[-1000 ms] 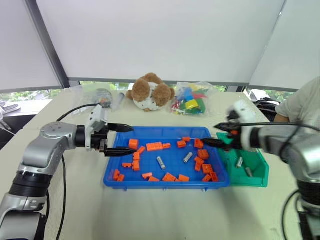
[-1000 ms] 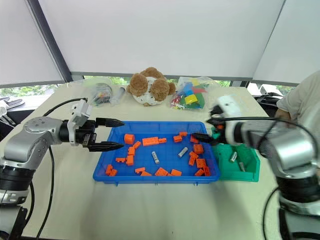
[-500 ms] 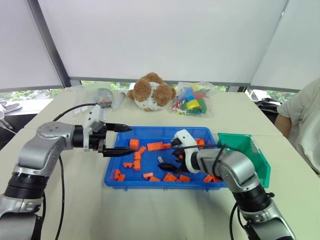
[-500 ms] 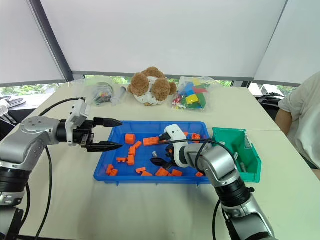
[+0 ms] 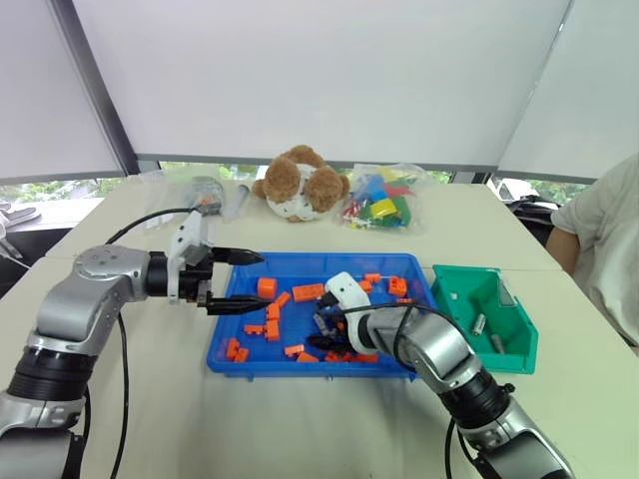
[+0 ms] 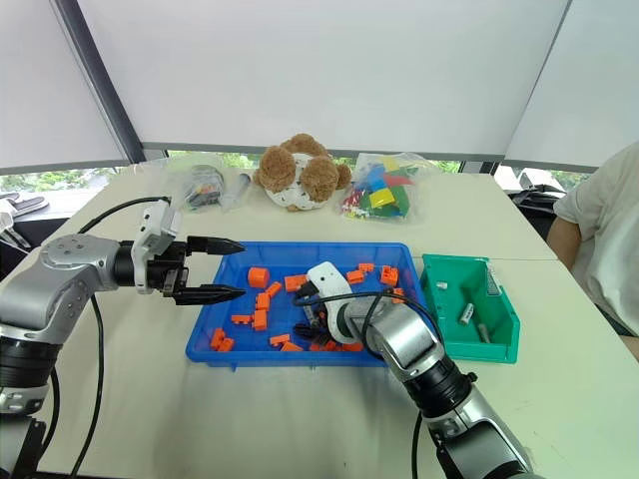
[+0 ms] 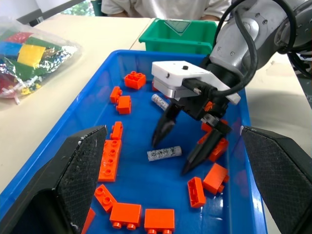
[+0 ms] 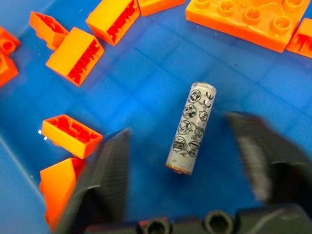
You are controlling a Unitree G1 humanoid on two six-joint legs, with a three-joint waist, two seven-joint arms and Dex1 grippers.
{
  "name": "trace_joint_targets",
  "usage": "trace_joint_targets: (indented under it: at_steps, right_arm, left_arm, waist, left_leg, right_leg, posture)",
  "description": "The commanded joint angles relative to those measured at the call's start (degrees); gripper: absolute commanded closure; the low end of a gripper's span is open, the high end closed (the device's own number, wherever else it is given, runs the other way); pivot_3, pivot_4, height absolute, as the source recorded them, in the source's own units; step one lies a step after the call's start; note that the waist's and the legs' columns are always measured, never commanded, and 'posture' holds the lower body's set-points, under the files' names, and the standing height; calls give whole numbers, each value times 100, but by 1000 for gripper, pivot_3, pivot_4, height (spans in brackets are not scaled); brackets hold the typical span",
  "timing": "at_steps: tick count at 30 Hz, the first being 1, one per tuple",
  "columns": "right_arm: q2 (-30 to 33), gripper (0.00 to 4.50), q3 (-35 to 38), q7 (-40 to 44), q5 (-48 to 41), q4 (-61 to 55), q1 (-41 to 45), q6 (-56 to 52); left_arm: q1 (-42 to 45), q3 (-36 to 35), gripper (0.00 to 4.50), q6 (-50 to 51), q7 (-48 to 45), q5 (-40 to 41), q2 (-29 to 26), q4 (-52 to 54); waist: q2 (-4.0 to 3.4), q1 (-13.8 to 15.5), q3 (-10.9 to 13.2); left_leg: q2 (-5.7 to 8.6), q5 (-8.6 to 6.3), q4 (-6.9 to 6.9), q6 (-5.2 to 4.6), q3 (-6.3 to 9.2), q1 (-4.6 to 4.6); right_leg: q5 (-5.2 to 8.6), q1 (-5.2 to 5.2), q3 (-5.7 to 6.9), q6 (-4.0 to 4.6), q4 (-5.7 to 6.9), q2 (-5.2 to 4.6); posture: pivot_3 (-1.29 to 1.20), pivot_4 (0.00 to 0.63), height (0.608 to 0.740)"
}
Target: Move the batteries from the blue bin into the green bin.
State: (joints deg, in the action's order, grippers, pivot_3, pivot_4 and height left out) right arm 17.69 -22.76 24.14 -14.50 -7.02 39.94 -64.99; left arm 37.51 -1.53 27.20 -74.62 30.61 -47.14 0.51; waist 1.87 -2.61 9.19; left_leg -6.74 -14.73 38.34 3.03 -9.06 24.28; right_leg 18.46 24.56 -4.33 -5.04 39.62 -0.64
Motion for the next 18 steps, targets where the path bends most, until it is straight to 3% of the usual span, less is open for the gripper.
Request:
trace_joint_targets:
  at_steps: [1,3,6,10,14,18]
  right_arm:
    - [-10,3359,-7,101,75,52,116,54]
    - [6,4417,17,131,105,59,156,51]
    - [28,4459,270,153,53,-47,230,-69]
    - [221,4459,1451,152,-333,-630,470,-638]
    - [1197,4459,2769,173,-483,-1174,725,-1231]
    - [2783,4459,3435,446,-341,-1253,-7,-1121]
  left_arm:
    - [44,-160,0,-39,43,59,-28,181]
    - [45,-172,0,-26,45,76,-32,192]
    - [58,-195,0,10,60,129,-15,208]
    - [41,-194,0,6,75,148,-16,240]
    - [-5,-200,0,-11,69,162,-30,253]
    - [-1,-133,0,-91,42,137,44,169]
  waist:
    - [0,-1,0]
    - [0,-1,0]
    - [0,2,0]
    - [-1,5,1]
    - [-5,59,3]
    - [2,156,-2]
  left_leg:
    - [0,0,0,0,0,0]
    - [0,0,1,0,0,-1]
    - [0,0,0,1,1,-1]
    - [0,0,1,1,0,0]
    - [1,0,2,1,0,6]
    - [1,-2,-12,-2,2,4]
  right_leg:
    - [0,0,0,0,0,0]
    - [0,0,0,0,2,0]
    - [0,0,0,0,3,0]
    - [0,0,0,0,3,0]
    - [0,2,1,0,-1,-4]
    - [0,-2,5,0,-22,-2]
  posture:
    - [0,150,734]
    - [0,150,734]
    - [0,150,734]
    - [0,150,734]
    - [0,150,734]
    - [0,150,734]
